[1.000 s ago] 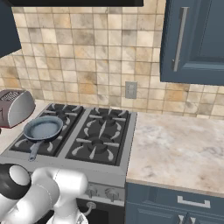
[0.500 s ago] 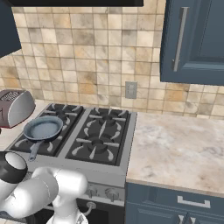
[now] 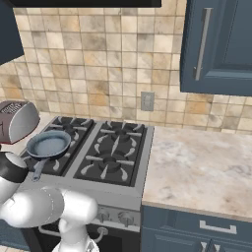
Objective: Pick up the butter stick and place it in the pan. Then turn on the burner for the pan.
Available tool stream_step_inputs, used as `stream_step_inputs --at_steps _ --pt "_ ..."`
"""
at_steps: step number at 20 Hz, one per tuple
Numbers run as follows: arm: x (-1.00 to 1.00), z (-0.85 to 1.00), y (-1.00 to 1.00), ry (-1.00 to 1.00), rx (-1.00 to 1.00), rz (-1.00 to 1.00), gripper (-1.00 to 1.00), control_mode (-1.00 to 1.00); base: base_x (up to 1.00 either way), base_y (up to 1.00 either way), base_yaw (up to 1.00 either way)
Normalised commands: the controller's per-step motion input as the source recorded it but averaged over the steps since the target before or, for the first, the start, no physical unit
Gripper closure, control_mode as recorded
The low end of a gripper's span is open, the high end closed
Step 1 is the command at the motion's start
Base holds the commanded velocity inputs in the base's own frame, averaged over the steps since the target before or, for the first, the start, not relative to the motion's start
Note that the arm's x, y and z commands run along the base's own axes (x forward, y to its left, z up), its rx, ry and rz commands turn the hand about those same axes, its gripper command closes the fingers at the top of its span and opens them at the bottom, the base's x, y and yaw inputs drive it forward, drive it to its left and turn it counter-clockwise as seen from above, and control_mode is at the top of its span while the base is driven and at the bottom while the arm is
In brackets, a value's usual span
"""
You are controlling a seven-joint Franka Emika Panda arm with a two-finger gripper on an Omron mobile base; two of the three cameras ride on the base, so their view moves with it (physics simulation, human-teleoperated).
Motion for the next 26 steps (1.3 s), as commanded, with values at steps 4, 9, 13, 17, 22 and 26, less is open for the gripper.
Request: stream_step_inputs --at_steps 4,9,13,17,22,26 --pt "0.22 -0.29 0.35 0.0 -0.03 0.02 -1.0 -1.0 0.0 0.0 0.0" --pt "0.24 -0.09 0.37 0.0 -0.02 0.01 -1.0 -1.0 0.0 0.0 0.0" --pt "0.29 -0.09 0.42 0.01 -0.04 0.0 -1.0 -1.0 0.0 0.0 0.0" --pt "0.31 -0.14 0.41 0.0 -0.08 0.0 -1.0 -1.0 0.0 0.0 0.0" --pt "0.33 -0.12 0.32 0.0 -0.09 0.0 -1.0 -1.0 0.0 0.0 0.0" --pt "0.29 -0.04 0.17 0.04 -0.02 0.0 -1.0 -1.0 0.0 0.0 0.0"
